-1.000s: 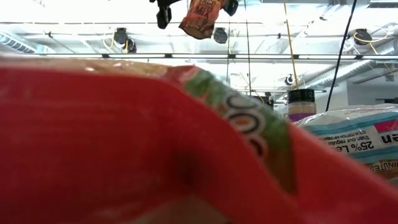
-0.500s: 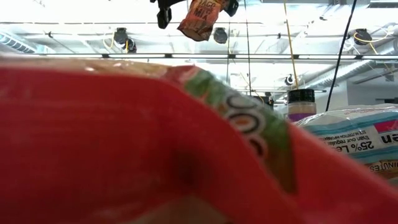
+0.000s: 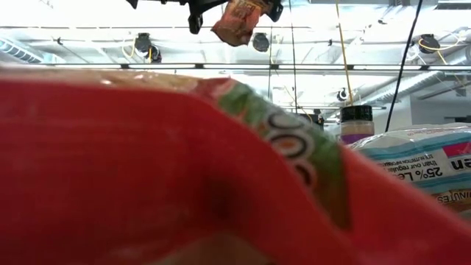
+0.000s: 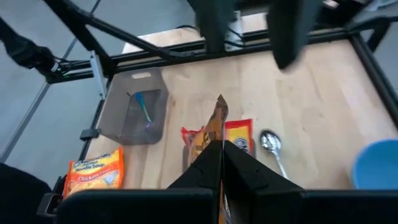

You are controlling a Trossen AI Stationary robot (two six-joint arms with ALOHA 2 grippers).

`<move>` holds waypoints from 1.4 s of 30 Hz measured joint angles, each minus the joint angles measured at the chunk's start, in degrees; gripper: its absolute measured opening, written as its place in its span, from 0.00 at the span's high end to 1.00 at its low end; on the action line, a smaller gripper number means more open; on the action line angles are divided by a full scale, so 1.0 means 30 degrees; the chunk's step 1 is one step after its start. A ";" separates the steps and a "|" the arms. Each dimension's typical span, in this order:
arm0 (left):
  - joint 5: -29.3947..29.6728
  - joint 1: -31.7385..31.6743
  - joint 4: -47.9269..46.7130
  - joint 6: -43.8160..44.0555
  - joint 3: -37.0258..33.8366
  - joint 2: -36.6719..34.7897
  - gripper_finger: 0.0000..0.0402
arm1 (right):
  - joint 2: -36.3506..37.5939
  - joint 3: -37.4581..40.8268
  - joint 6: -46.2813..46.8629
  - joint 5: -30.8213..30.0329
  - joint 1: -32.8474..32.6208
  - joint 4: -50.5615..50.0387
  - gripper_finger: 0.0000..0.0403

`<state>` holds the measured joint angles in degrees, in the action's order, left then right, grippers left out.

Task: Pick & Place Food Item
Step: Put the seasoning pack into the white bin

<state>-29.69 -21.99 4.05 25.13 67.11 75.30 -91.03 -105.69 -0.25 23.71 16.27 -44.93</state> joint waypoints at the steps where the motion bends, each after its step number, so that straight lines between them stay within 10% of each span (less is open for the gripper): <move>1: -0.0495 -0.0241 0.0022 0.0126 0.0000 -0.0081 0.58 | 0.0121 0.0000 -0.0003 -0.0028 0.0184 -0.0075 1.00; 10: -0.5184 -0.2209 -0.1214 0.0669 0.0000 -0.0163 0.58 | 0.0993 -0.0203 0.1086 0.0014 0.2440 -0.0766 1.00; 21: -0.5514 -0.2359 -0.2298 0.0808 0.0000 -0.0156 0.58 | 0.1831 -0.0364 0.0077 -0.0044 0.6342 -0.3033 1.00; 42: 0.5371 -0.0627 0.0448 -0.0602 0.0000 -0.0134 0.58 | 0.1773 0.0417 -0.7019 -0.3053 1.1462 -0.7271 1.00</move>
<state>-13.57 -23.87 5.40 23.32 67.11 74.89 -85.71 -104.44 -21.31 14.56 50.66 -66.75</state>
